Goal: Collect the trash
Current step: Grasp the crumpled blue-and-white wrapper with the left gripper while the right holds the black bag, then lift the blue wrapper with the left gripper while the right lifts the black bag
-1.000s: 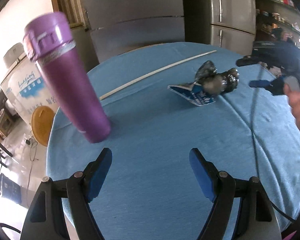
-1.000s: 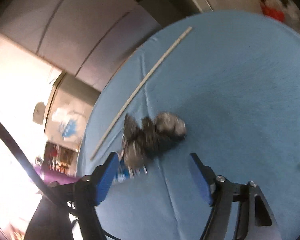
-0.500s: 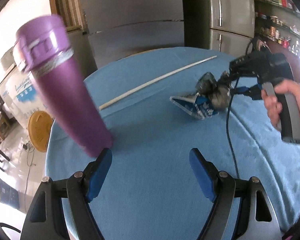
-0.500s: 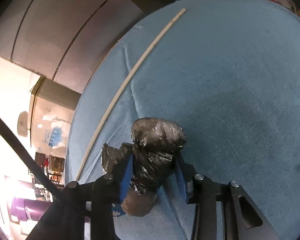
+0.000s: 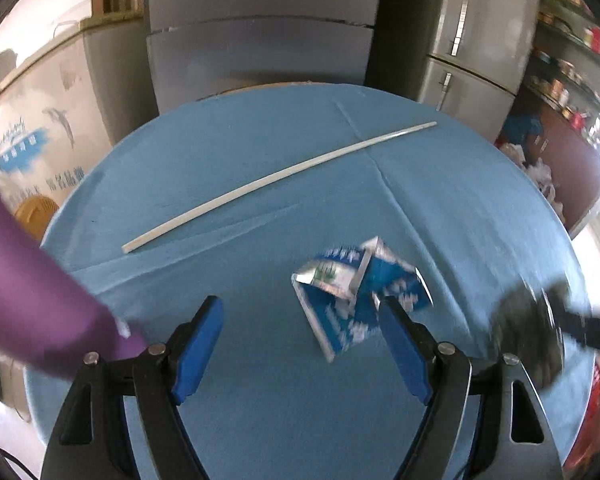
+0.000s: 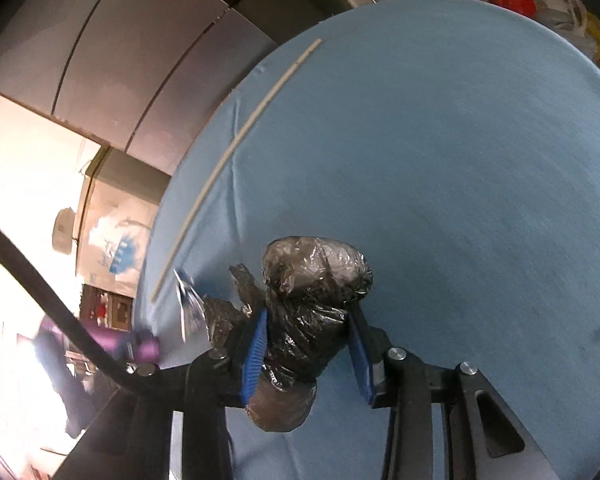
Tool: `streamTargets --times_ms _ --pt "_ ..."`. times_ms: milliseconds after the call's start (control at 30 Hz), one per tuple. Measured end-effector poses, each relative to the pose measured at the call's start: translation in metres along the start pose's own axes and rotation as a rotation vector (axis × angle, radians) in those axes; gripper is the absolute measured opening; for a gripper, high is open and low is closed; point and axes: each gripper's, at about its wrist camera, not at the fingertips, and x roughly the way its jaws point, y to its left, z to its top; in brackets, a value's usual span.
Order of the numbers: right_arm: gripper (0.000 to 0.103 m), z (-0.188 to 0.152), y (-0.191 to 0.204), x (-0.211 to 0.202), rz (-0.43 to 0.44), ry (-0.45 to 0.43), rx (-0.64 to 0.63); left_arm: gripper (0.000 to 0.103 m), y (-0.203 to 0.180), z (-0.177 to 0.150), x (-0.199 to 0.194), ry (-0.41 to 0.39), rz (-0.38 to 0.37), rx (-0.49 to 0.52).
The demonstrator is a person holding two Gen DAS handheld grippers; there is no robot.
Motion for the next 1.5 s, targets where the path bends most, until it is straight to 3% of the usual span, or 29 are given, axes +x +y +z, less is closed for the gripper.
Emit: streamTargets --times_ms 100,233,433,633,700,733,800,833,1133,1500 --pt "0.041 -0.018 -0.002 -0.012 -0.02 0.006 -0.055 0.08 -0.009 0.015 0.016 0.02 -0.035 -0.014" --pt "0.041 -0.032 0.0 -0.012 -0.009 0.031 -0.095 0.08 -0.013 0.029 0.047 0.07 -0.011 -0.061" --pt "0.043 -0.036 0.012 -0.005 -0.029 0.029 -0.158 0.08 -0.022 0.03 0.083 0.177 -0.082 -0.092" --pt "0.044 -0.041 0.024 0.002 -0.052 0.02 -0.217 0.08 -0.039 0.021 0.083 0.128 -0.043 -0.047" --pt "0.044 -0.04 0.025 0.004 -0.063 0.022 -0.223 0.054 -0.045 0.017 0.08 0.108 -0.044 -0.024" --pt "0.043 -0.042 0.025 0.003 -0.07 0.02 -0.227 0.046 -0.048 0.018 0.08 0.112 -0.044 -0.01" --pt "0.042 -0.044 0.028 0.002 -0.085 0.01 -0.234 0.018 -0.045 0.019 0.077 0.117 -0.056 -0.001" --pt "0.042 -0.046 0.03 0.002 -0.088 0.007 -0.233 0.015 -0.047 0.016 0.077 0.127 -0.074 0.0" --pt "0.041 -0.054 0.046 -0.009 -0.116 -0.021 -0.248 0.015 -0.049 -0.011 0.043 0.092 -0.077 0.051" --pt "0.041 -0.064 0.057 -0.05 -0.128 -0.12 -0.27 0.015 -0.049 -0.045 -0.042 -0.029 -0.076 0.082"
